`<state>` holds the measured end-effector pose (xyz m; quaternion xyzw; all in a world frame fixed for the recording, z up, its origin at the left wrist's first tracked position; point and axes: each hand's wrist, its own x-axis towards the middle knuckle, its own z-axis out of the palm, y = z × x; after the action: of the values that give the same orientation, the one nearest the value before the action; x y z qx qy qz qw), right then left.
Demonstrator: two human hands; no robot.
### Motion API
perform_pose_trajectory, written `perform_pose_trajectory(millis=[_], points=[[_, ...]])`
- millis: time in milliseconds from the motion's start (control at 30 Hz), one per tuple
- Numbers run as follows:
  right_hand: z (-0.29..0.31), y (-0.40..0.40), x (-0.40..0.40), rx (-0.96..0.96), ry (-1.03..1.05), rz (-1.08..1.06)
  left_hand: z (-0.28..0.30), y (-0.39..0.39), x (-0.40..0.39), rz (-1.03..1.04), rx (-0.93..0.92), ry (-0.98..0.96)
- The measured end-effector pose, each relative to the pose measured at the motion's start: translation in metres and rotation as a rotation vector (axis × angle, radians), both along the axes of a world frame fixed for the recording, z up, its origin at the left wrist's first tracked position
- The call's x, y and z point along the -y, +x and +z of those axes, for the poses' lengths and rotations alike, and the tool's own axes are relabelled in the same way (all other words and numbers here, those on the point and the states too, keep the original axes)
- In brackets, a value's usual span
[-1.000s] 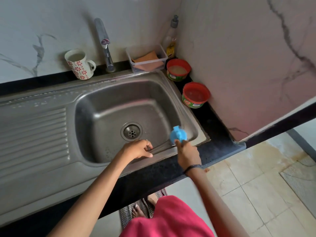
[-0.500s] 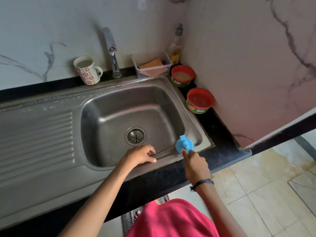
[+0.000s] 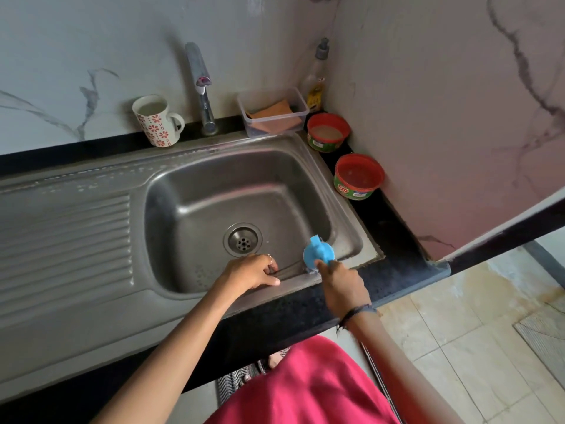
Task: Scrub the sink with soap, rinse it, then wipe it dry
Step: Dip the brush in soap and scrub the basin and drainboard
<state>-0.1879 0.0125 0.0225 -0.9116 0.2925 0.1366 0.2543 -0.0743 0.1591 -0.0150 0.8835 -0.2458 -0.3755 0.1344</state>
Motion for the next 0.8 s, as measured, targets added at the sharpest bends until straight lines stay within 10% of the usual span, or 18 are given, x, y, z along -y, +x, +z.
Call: perform_pose_trajectory(millis=[167, 467, 800], points=[[0.002, 0.025, 0.049, 0.010, -0.027, -0.258, -0.001, -0.019, -0.012, 0.054, 0.216, -0.008], [-0.016, 0.018, -0.020, -0.021, 0.076, 0.186, 0.004, -0.034, -0.046, 0.133, 0.331, 0.029], [-0.003, 0.003, -0.040, -0.002, 0.089, 0.092, 0.002, -0.043, -0.071, 0.214, 0.365, 0.019]])
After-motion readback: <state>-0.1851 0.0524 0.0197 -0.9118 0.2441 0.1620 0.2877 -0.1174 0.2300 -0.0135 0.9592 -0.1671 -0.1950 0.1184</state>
